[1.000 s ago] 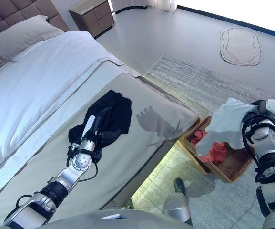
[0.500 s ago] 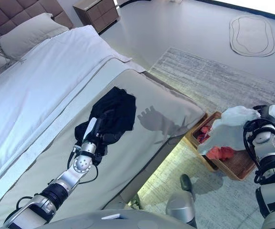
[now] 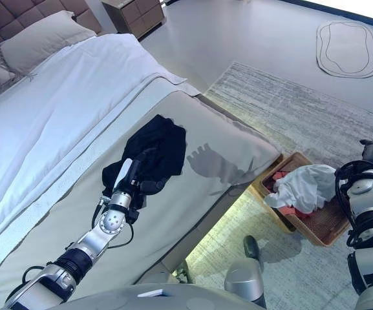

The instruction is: Pick up the clothes from the bed and place them into the basket

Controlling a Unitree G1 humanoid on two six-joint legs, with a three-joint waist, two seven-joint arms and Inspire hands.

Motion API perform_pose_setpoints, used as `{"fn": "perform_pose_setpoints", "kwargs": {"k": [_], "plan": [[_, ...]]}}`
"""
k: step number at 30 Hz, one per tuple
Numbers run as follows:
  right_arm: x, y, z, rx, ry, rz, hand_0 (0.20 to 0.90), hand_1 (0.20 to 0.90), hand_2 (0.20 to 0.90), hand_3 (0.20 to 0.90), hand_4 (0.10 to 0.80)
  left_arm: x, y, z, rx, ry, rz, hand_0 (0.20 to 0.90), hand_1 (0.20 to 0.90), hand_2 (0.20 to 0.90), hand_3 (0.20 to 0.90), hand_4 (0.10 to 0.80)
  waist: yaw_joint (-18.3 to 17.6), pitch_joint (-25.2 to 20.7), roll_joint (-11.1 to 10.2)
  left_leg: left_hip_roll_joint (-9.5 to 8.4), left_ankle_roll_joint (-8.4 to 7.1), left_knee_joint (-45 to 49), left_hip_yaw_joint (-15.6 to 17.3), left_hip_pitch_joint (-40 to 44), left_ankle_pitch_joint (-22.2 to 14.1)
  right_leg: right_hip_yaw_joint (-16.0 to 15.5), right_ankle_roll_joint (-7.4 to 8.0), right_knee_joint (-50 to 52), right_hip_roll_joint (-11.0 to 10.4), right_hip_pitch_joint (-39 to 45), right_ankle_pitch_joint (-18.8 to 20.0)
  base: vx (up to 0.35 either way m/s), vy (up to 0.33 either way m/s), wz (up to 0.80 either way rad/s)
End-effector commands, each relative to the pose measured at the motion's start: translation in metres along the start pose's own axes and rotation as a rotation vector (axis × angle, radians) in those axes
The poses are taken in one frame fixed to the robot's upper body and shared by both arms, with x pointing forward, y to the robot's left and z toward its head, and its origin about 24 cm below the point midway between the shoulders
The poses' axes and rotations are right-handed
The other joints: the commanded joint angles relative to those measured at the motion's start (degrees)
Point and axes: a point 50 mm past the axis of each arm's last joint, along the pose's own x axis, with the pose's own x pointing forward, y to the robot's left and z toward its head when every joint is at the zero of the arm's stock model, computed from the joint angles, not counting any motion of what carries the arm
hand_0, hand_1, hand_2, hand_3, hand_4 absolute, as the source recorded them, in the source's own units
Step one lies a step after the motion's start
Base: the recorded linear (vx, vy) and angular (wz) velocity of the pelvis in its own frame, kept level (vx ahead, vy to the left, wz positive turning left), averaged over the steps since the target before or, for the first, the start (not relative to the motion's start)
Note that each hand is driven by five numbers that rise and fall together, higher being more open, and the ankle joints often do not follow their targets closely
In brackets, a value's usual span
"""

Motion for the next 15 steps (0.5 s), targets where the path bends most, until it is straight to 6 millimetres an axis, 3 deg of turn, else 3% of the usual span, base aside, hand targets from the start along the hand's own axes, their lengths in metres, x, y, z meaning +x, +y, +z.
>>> {"fn": "perform_pose_setpoints", "kwargs": {"k": [1, 11, 15], "plan": [[0.004, -0.029, 0.055, 0.010, -0.215, -0.161, 0.900, 0.900, 0.900, 0.900, 0.800, 0.015, 0.026, 0.027, 0.002, -0.150, 0.095, 0.900, 0.900, 0.900, 0.900, 0.800, 1.4, -3.3, -4.6, -0.69, -0.66, 0.2, -0.4, 4.2, -7.6, -1.1, -2.35, 0.4, 2.1, 0.0, -1.9, 0.000, 0.000, 0.00], [-0.018, -0.030, 0.150, 0.042, -0.537, -0.183, 0.900, 0.900, 0.900, 0.900, 0.800, 0.010, 0.025, 0.013, -0.005, -0.078, 0.150, 0.900, 0.900, 0.900, 0.900, 0.800, 5.1, -4.1, -6.0, -1.14, -0.50, 0.2, -3.6, 3.3, -7.2, -3.6, -2.68, 0.5, 1.3, 1.0, -2.3, 0.003, 0.013, 0.06], [-0.026, -0.030, 0.177, 0.029, -0.631, -0.175, 0.900, 0.900, 0.900, 0.900, 0.800, 0.007, 0.028, 0.005, 0.008, -0.042, 0.179, 0.900, 0.900, 0.900, 0.900, 0.800, 7.4, -4.1, -6.5, -1.35, -0.25, 0.2, -5.3, 2.4, -6.8, -5.1, -3.07, 1.2, 0.8, 1.2, -3.0, -0.002, 0.017, 0.17]]}}
